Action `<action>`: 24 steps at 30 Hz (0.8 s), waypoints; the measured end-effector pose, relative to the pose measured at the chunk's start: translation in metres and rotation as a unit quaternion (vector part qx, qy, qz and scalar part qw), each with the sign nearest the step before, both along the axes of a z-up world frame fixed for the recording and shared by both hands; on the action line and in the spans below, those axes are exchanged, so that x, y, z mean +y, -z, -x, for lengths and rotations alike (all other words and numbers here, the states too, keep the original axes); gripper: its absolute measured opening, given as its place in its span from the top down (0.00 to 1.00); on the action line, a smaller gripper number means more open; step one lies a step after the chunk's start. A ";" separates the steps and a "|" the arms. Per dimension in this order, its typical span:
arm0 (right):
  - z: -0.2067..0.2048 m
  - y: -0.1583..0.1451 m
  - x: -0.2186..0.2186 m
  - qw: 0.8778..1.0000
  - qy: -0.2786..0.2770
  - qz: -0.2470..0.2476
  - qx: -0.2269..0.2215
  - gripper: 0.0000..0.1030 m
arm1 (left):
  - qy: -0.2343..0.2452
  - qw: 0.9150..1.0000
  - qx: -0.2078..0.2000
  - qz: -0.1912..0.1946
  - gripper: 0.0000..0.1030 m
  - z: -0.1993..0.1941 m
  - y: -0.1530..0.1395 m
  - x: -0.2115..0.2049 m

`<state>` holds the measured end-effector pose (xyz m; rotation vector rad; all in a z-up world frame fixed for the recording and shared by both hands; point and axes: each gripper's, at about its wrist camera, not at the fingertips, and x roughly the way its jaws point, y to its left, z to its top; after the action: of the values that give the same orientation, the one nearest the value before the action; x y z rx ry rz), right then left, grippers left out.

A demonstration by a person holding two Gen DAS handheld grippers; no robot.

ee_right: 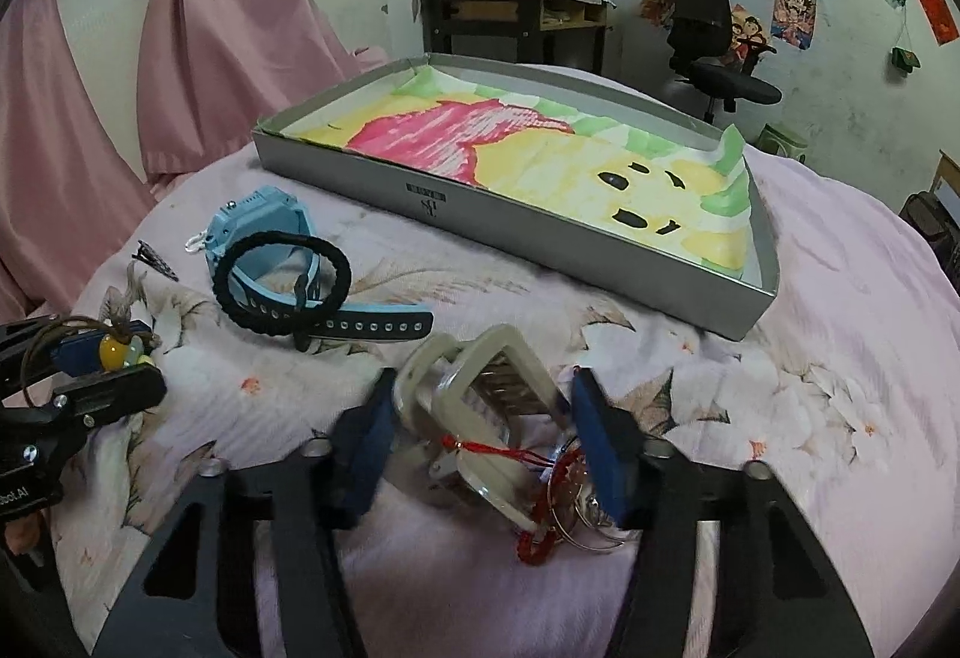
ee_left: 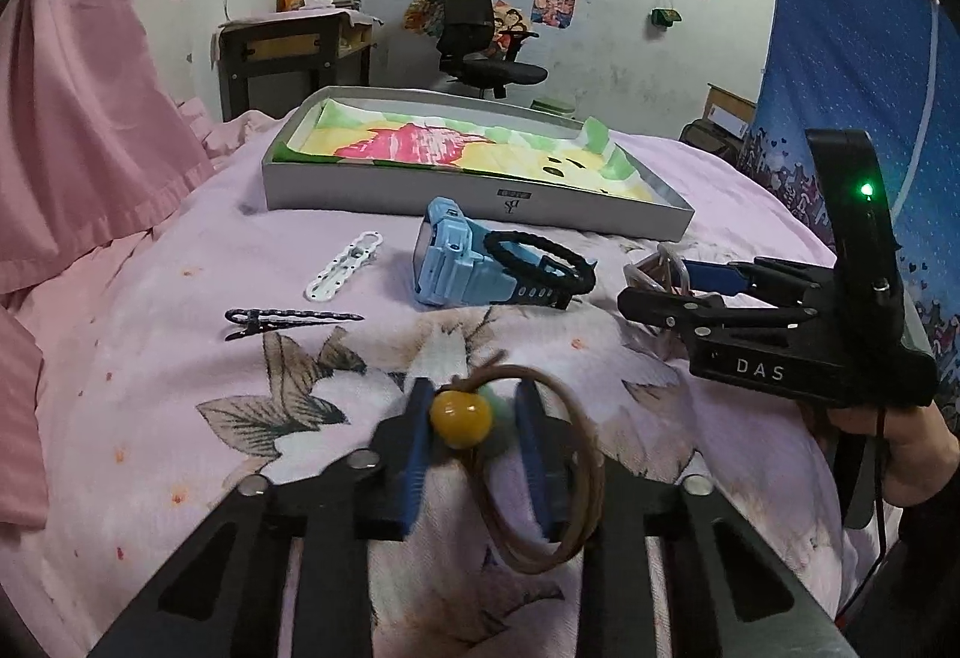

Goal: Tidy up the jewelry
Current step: 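Grasp the yellow-bead brown hair tie with the left tool while the right tool grasps the white cage holder, then carry both items into the grey tray and open both tools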

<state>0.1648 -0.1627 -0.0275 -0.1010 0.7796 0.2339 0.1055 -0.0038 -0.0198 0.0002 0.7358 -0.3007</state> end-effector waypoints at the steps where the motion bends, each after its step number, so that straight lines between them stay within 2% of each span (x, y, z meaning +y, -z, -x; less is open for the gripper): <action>1: 0.001 0.000 0.000 1.000 0.000 0.001 -0.002 0.53 | 0.000 1.000 -0.001 0.001 0.76 0.000 0.000 0.000; 5: 0.003 -0.002 0.000 1.000 0.000 0.000 -0.008 0.57 | 0.001 1.000 -0.004 0.005 0.77 0.000 0.000 0.001; 6: 0.003 -0.002 0.000 1.000 -0.001 -0.004 -0.009 0.64 | 0.000 1.000 -0.005 0.006 0.77 0.000 -0.001 0.001; 13: 0.013 -0.011 -0.005 0.999 -0.009 -0.025 -0.024 0.73 | 0.004 1.000 -0.025 0.013 0.78 0.006 -0.005 -0.001; 14: 0.014 -0.013 -0.005 0.999 -0.012 -0.030 -0.027 0.79 | 0.006 0.999 -0.028 0.014 0.78 0.007 -0.006 -0.002; 24: 0.026 -0.031 -0.002 0.994 -0.042 -0.065 -0.072 0.79 | -0.001 0.998 -0.051 0.034 0.78 0.010 -0.015 0.003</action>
<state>0.1388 -0.1647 0.0036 -0.0284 0.6151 0.3531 0.0955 -0.0012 -0.0048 -0.0487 0.6237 -0.3214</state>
